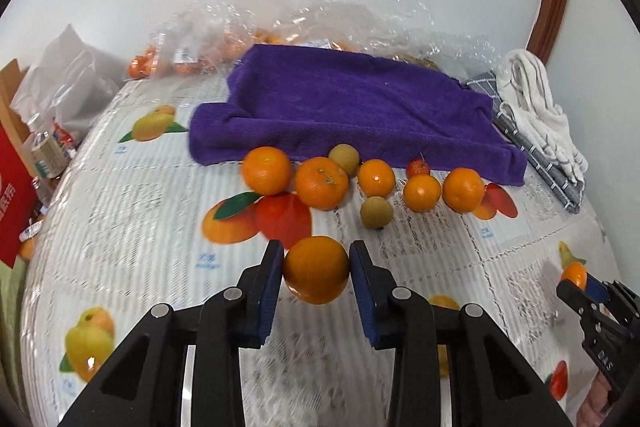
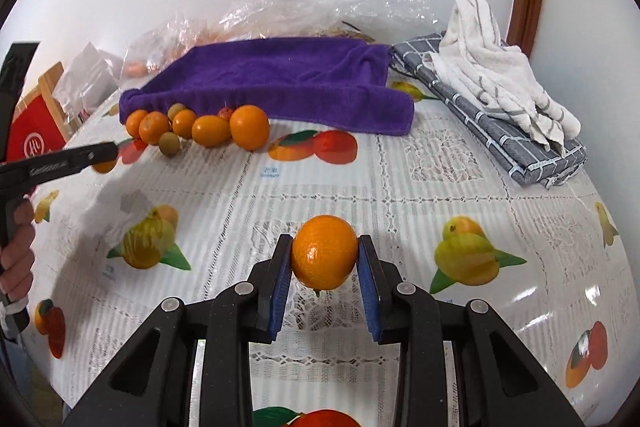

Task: Organize fruits
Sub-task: 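Carry the small oranges in both grippers up over the purple towel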

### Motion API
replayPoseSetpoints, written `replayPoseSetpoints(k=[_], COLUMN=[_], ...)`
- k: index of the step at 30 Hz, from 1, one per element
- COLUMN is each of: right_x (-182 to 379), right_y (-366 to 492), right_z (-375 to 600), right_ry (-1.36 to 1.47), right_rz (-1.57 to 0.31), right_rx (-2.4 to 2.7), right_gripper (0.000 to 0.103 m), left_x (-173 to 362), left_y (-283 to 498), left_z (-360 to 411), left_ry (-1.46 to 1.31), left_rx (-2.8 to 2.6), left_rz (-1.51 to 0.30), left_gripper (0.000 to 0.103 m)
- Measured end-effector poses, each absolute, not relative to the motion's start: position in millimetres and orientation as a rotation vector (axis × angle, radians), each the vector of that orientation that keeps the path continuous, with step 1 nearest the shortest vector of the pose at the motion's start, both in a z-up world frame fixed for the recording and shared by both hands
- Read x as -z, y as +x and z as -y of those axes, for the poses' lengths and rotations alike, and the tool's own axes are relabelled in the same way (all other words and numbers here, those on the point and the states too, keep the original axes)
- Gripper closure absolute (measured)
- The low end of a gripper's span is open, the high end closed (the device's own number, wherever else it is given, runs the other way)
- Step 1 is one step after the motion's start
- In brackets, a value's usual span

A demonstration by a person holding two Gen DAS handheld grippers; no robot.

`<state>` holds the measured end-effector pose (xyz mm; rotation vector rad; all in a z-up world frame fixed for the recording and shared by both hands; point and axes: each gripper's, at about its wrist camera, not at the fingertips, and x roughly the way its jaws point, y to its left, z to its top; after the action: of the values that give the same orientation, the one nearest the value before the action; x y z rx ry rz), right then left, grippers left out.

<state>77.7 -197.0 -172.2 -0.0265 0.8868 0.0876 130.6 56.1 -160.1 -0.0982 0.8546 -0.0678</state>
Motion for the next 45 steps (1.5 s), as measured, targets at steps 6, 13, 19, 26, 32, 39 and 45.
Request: replayPoseSetpoints(k=[6, 13, 19, 26, 32, 39, 45], right_x=[151, 121, 91, 63, 44, 38, 49], right_y=[79, 93, 103, 123, 150, 192, 231], right_z=[195, 198, 202, 202, 196, 188, 180], right_ry=[-0.001, 0.011, 0.038, 0.037, 0.018, 0.021, 0.020], right_rz=[-0.861, -0.820, -0.777, -0.749, -0.723, -0.713, -0.730], right_rx=[-0.088, -0.062, -0.060, -0.054, -0.062, -0.084, -0.104], right_gripper=[0.071, 0.071, 0.071, 0.071, 0.071, 0.071, 0.071], left_x=[135, 95, 64, 39, 23, 16, 26], left_y=[105, 94, 97, 116, 143, 186, 230], left_z=[-70, -82, -92, -96, -91, -82, -76], left_ry=[-0.115, -0.117, -0.138, -0.156, -0.148, -0.143, -0.164], left_rx=[0.047, 0.026, 0.023, 0.021, 0.022, 0.031, 0.041], left_rz=[-0.832, -0.784, -0.743, -0.723, -0.704, -0.696, -0.707], left_gripper=[0.071, 0.071, 0.071, 0.071, 0.071, 0.071, 0.071])
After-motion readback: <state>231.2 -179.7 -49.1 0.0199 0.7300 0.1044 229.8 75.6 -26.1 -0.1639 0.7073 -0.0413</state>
